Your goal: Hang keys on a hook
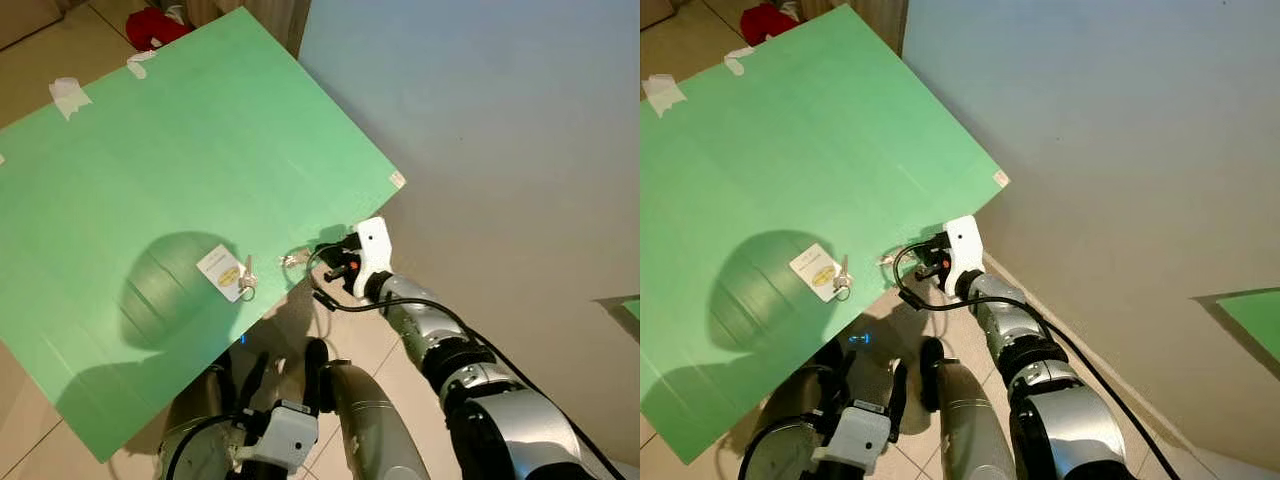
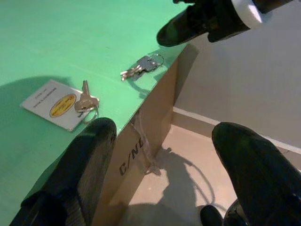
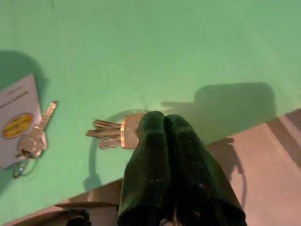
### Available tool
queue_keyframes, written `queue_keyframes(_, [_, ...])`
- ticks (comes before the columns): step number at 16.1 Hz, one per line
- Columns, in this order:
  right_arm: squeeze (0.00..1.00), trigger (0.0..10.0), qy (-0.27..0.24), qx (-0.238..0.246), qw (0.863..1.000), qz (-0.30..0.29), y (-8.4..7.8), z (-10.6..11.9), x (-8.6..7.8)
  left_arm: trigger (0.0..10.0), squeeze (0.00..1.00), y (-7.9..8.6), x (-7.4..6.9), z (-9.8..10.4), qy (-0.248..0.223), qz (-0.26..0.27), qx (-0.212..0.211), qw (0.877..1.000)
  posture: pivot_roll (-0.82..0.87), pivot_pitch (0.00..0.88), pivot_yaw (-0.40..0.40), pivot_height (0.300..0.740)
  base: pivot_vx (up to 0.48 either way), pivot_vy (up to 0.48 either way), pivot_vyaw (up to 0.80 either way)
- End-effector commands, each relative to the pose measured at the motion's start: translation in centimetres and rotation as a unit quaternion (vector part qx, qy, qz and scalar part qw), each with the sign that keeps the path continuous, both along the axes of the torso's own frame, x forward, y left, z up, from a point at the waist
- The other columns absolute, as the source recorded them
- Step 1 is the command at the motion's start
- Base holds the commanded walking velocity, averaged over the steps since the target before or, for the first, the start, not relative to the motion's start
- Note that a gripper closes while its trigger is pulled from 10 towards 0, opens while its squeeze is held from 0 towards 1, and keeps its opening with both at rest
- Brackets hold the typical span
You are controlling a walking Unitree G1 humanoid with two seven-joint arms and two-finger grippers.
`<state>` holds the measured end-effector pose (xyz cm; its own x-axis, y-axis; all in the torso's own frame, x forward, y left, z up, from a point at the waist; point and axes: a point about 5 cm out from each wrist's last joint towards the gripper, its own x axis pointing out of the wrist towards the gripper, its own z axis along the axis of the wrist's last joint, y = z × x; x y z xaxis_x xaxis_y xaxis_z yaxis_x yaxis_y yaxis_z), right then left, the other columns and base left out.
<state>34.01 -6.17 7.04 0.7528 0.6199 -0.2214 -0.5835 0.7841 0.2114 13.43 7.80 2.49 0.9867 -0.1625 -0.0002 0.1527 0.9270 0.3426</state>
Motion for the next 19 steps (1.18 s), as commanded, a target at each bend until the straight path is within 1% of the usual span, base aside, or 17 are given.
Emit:
queue_keyframes(1, [0.00, 0.0, 0.015, -0.014, 1.000, -0.008, -0.8, -0.9, -0.4, 10.0, 0.00, -1.0, -1.2, -0.7, 0.025, -0.013, -0.005, 1.000, -0.12, 0.454, -0.282, 0.740, 0.000, 0.000, 0.00])
queue_keyframes(2, [0.00, 10.0, 0.016, -0.020, 1.000, -0.007, -0.7, -1.0, -0.4, 10.0, 0.00, -1.0, -1.1, -0.6, 0.025, -0.014, -0.005, 1.000, -0.12, 0.457, -0.281, 0.740, 0.000, 0.000, 0.00])
queue_keyframes(3, [0.00, 10.0, 0.016, -0.023, 1.000, -0.006, -0.7, -1.0, -0.4, 10.0, 0.00, -1.0, -1.1, -0.6, 0.024, -0.014, -0.005, 1.000, -0.12, 0.457, -0.281, 0.740, 0.000, 0.000, 0.00])
queue_keyframes(4, [1.00, 10.0, 0.017, -0.020, 1.000, 0.004, -0.2, -1.1, -0.6, 10.0, 0.00, -1.2, -1.3, -0.6, 0.026, -0.021, -0.011, 0.999, -0.13, 0.460, -0.280, 0.740, 0.000, 0.000, 0.00])
queue_keyframes(6, [1.00, 10.0, 0.015, -0.022, 1.000, 0.012, 0.2, -0.9, -0.5, 10.0, 0.00, -1.5, -1.5, -0.6, 0.028, -0.036, -0.013, 0.999, -0.12, 0.465, -0.281, 0.740, 0.000, 0.000, 0.00])
queue_keyframes(9, [1.00, 10.0, 0.014, -0.022, 1.000, 0.018, 0.2, -0.5, -0.2, 10.0, 0.00, -1.0, -1.6, -0.7, 0.030, -0.028, -0.004, 0.999, -0.11, 0.480, -0.291, 0.740, 0.000, 0.000, 0.00])
queue_keyframes(11, [1.00, 10.0, 0.013, -0.027, 0.999, 0.022, -0.1, -0.4, 0.0, 10.0, 0.00, -0.9, -1.7, -0.7, 0.029, -0.023, -0.004, 0.999, -0.11, 0.493, -0.303, 0.740, 0.000, 0.000, 0.00])
queue_keyframes(15, [1.00, 10.0, 0.017, -0.046, 0.998, 0.026, -0.7, -0.5, 0.1, 10.0, 0.00, -1.5, -2.1, -0.7, 0.031, -0.021, -0.008, 0.999, -0.12, 0.501, -0.311, 0.740, 0.000, 0.000, 0.00])
queue_keyframes(19, [1.00, 10.0, 0.023, -0.057, 0.998, 0.019, -1.3, -0.8, 0.1, 10.0, 0.00, -1.1, -2.0, -0.6, 0.029, -0.016, -0.007, 0.999, -0.12, 0.504, -0.311, 0.740, 0.000, 0.000, 0.00])
